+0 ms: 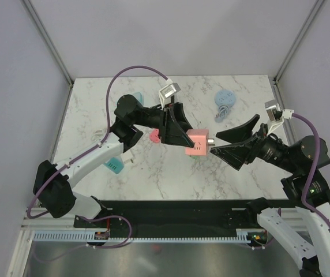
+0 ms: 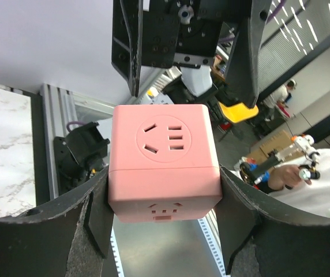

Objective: Insert the plug

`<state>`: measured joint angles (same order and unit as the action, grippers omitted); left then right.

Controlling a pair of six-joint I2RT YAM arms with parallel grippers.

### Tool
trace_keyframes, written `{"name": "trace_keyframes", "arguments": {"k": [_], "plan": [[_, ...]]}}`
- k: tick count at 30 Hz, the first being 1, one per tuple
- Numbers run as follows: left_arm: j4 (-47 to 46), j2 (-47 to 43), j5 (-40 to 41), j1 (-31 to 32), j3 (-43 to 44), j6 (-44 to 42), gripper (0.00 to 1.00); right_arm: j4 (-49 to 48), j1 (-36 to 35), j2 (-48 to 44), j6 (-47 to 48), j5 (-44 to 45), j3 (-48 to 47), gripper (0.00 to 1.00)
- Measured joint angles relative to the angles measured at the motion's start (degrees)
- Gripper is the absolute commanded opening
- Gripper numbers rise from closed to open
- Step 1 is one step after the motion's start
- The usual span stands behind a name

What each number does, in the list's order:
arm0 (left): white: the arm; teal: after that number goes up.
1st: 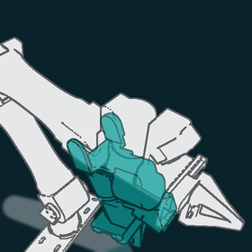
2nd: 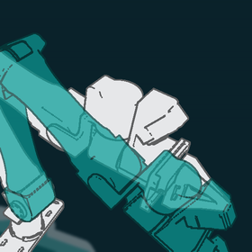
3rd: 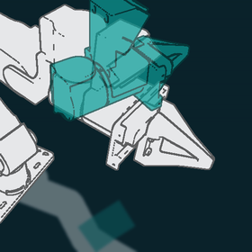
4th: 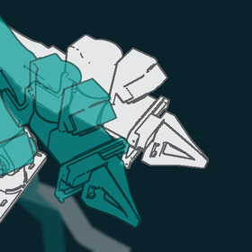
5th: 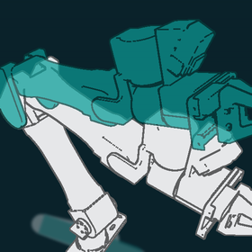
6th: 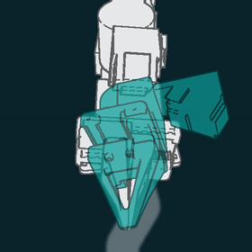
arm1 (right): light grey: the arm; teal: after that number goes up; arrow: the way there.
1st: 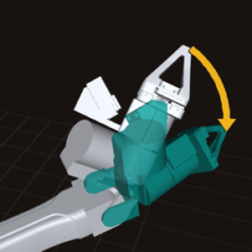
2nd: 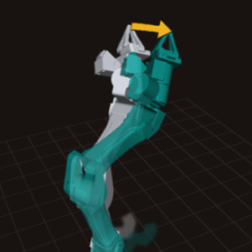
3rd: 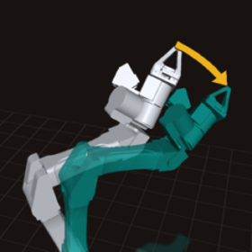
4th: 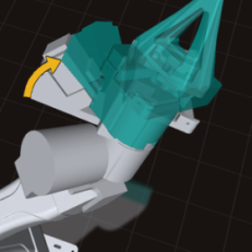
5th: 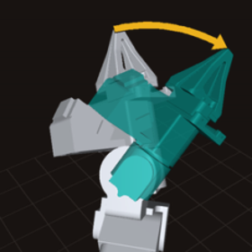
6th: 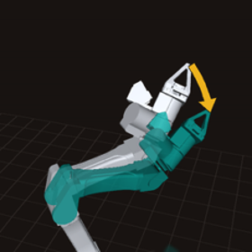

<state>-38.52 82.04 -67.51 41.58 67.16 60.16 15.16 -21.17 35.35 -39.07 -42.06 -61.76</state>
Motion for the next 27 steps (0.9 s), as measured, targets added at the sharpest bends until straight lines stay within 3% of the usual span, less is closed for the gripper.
{"name": "trace_keyframes", "arguments": {"k": [20, 23, 27], "plan": [[7.6, -4.2, 4.6, -0.7, -0.2, -4.2, 0.02, 2.7, 0.0, 0.5, 2.9, -0.2, 2.1, 0.97], [11.9, -4.3, 5.4, -0.7, -0.2, -7.3, 0.02, 2.6, 0.0, 0.7, 2.8, -0.3, 2.1, 0.97], [25.3, -4.5, 11.7, -0.6, 1.8, -14.5, 0.02, 2.7, 0.0, 0.7, 2.2, 0.3, 2.1, 0.97]]}}
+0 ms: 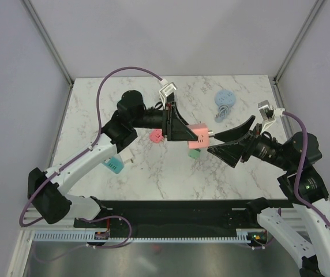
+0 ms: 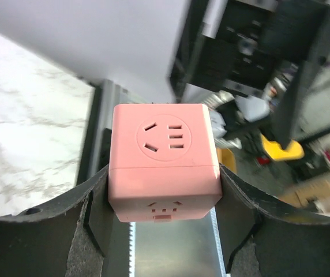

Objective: Insert the plug

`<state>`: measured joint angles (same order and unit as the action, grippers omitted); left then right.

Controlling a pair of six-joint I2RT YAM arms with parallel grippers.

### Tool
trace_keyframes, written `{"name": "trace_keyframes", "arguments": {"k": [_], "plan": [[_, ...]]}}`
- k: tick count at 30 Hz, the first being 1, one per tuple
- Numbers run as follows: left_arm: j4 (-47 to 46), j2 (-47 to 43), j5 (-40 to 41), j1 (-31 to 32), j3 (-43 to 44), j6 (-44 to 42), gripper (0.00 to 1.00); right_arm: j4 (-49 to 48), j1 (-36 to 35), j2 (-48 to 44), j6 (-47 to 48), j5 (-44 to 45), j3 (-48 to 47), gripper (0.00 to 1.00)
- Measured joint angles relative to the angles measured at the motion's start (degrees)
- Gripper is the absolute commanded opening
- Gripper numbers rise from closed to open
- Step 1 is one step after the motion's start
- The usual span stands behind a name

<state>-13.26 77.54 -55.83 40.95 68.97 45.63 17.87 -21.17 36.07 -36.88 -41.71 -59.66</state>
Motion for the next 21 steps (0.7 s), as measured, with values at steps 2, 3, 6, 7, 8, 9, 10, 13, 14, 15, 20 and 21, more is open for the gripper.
{"name": "trace_keyframes", "arguments": {"k": [2, 3, 6, 7, 8, 9, 10, 13, 14, 15, 20, 21], "plan": [[6.7, -0.3, 5.2, 0.0, 1.6, -2.9, 0.02, 0.0, 0.0, 0.0, -0.4, 0.7, 0.0, 0.97], [9.8, -0.5, 8.2, 0.0, 2.4, -4.0, 0.02, 0.1, 0.0, 0.0, -0.4, 1.0, 0.0, 0.97], [16.6, -1.7, 15.4, 0.0, 3.5, -5.8, 0.02, 0.4, 0.0, 0.1, -0.4, 2.1, 0.0, 0.97], [19.2, -2.3, 18.5, 0.0, 3.7, -6.3, 0.02, 0.7, 0.0, 0.1, -0.4, 2.6, 0.0, 0.97], [20.8, -2.7, 20.5, 0.0, 3.8, -6.5, 0.02, 0.9, 0.0, 0.1, -0.4, 3.0, 0.0, 0.96], [22.7, -3.3, 22.9, 0.0, 3.8, -6.7, 0.02, 1.0, 0.0, 0.2, -0.4, 3.3, 0.0, 0.96], [24.2, -3.8, 24.9, 0.0, 3.8, -7.0, 0.02, 1.2, 0.0, 0.3, -0.4, 3.7, 0.0, 0.96], [27.2, -4.6, 28.5, 0.0, 3.8, -7.8, 0.02, 1.3, 0.0, 0.9, -0.4, 4.7, 0.0, 0.95], [28.1, -4.7, 29.3, -0.1, 3.8, -8.3, 0.02, 1.4, 0.0, 1.2, -0.4, 5.0, 0.1, 0.94], [29.2, -4.9, 30.4, -0.2, 3.9, -9.0, 0.02, 1.5, 0.0, 1.6, -0.4, 5.4, 0.1, 0.93], [38.9, -4.8, 35.1, -6.1, 7.4, -13.7, 0.02, 2.4, 0.0, 4.3, -0.2, 8.1, 1.0, 0.91], [40.6, -4.8, 36.1, -7.9, 8.2, -14.5, 0.02, 2.8, 0.0, 5.2, 0.0, 8.9, 1.2, 0.91]]}}
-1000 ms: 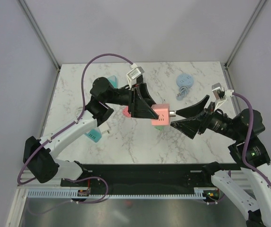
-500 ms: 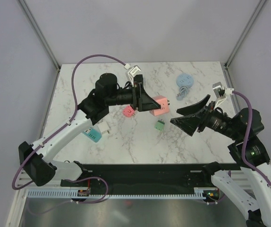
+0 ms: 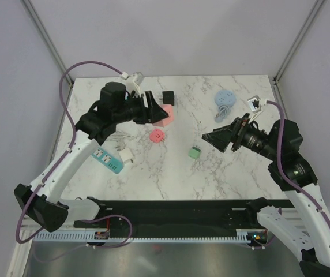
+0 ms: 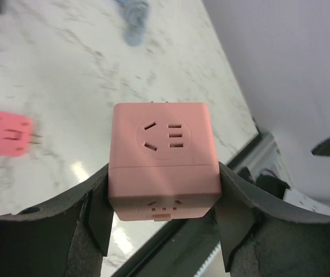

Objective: Insert the plug

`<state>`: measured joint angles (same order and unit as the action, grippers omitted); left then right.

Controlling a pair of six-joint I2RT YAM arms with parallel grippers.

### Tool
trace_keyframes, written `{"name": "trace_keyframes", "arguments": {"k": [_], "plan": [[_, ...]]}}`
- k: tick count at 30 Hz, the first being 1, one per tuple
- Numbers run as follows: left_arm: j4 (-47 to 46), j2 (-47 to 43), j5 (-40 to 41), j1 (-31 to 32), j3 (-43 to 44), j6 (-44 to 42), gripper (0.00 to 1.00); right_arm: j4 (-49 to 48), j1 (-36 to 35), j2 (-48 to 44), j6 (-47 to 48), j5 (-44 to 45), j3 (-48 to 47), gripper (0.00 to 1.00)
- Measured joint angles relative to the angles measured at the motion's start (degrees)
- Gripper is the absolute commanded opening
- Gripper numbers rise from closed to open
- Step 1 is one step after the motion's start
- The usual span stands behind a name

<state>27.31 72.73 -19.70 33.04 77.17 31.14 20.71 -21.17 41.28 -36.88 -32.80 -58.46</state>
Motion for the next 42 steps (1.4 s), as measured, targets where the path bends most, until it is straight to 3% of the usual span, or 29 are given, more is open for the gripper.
{"name": "trace_keyframes", "arguments": {"k": [6, 14, 18, 25, 32, 38, 42], "plan": [[9.3, -1.0, 13.2, -7.5, 3.1, -3.4, 0.02, 3.3, 0.0, 8.6, 1.2, 6.2, 0.3, 0.9], [15.1, -2.6, 16.4, -19.2, -1.0, -2.7, 0.02, 6.1, 0.0, 16.8, 2.0, 16.3, 1.2, 0.89], [15.9, -0.2, 17.2, -19.3, -1.2, -2.5, 0.02, 6.6, 0.2, 21.8, 1.8, 26.9, 0.6, 0.89], [15.9, 0.3, 15.8, -19.1, -1.8, -3.0, 0.02, 6.8, 5.1, 41.8, 2.8, 39.2, -9.0, 0.83], [15.4, 0.2, 16.5, -19.1, -4.9, -3.3, 0.02, 5.6, 6.6, 51.5, 4.5, 39.2, -14.9, 0.79], [17.1, -2.3, 19.7, -21.3, -10.0, -2.5, 0.02, 4.2, -2.1, 52.2, 5.8, 37.2, -13.9, 0.79], [17.8, -2.3, 18.8, -21.7, -10.0, -8.2, 0.02, 2.6, -7.2, 52.2, 6.5, 34.5, -11.0, 0.79]]}}
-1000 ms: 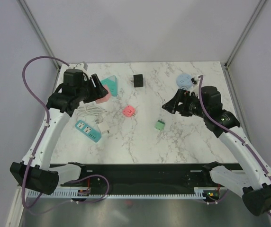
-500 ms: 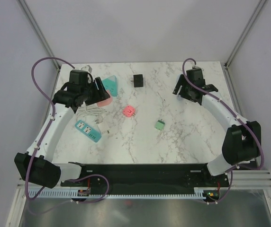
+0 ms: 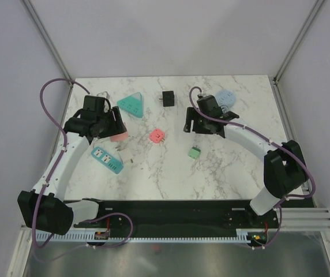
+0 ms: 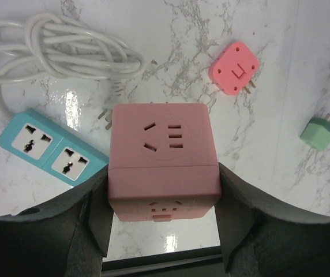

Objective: Insert the plug

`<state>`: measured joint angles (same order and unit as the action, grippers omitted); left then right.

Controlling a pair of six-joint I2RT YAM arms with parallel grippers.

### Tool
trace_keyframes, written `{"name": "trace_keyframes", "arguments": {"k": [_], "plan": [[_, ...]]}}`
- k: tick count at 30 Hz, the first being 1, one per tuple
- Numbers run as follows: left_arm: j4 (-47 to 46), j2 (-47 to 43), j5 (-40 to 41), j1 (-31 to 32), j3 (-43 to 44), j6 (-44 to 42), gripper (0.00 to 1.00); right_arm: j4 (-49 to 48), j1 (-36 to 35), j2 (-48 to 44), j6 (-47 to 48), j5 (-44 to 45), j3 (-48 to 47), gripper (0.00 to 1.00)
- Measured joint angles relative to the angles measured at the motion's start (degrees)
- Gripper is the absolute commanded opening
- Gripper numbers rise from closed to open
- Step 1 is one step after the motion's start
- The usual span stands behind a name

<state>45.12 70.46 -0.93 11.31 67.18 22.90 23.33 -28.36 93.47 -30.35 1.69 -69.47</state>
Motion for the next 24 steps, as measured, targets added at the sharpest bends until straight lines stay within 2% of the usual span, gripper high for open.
{"name": "trace_keyframes", "arguments": {"k": [5, 10, 15, 24], "plan": [[3.2, 1.4, -0.5, 0.1, 1.0, -11.4, 0.02, -2.0, -1.4, -0.6, 0.2, -4.0, 4.8, 0.79], [8.0, 8.5, 2.5, 0.1, 6.1, -23.3, 0.02, -3.8, -2.1, -5.2, 0.2, -8.0, 9.3, 0.78], [11.0, 13.8, 3.9, 0.0, 5.2, -33.5, 0.02, -7.0, -2.9, -10.8, 0.2, -11.5, 12.3, 0.78], [14.7, 16.9, 4.4, -1.9, 4.4, -41.9, 0.02, -9.2, -3.0, -13.5, 0.9, -14.0, 14.3, 0.79]]}}
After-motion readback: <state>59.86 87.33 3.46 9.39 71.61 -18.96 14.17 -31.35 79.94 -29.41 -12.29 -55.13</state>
